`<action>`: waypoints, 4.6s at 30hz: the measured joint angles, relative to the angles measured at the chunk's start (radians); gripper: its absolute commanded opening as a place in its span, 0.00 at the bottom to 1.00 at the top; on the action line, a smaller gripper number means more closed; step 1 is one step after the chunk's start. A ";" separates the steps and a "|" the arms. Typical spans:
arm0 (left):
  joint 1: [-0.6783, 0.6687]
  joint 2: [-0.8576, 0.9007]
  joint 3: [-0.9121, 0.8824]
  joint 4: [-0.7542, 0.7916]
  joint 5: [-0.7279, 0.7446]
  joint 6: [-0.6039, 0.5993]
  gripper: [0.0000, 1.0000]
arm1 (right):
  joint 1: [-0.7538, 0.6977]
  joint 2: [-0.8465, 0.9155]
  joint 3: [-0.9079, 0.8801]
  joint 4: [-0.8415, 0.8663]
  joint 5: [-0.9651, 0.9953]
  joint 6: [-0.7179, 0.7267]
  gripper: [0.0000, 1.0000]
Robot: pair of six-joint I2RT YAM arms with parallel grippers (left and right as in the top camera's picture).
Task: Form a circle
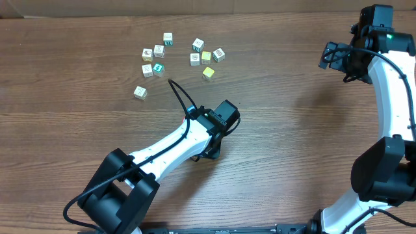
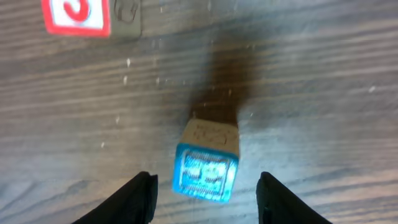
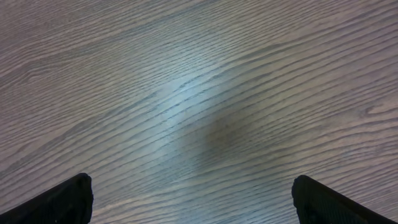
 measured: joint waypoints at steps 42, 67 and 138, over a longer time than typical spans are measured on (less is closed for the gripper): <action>0.140 0.027 -0.024 0.226 0.030 0.035 0.20 | 0.000 0.000 0.000 0.000 0.000 0.000 1.00; 0.140 0.028 -0.023 0.231 0.039 0.046 0.36 | 0.000 0.000 0.000 0.000 0.000 0.000 1.00; 0.430 0.036 0.071 0.074 0.158 0.035 0.05 | 0.000 0.000 0.000 0.000 0.000 0.000 1.00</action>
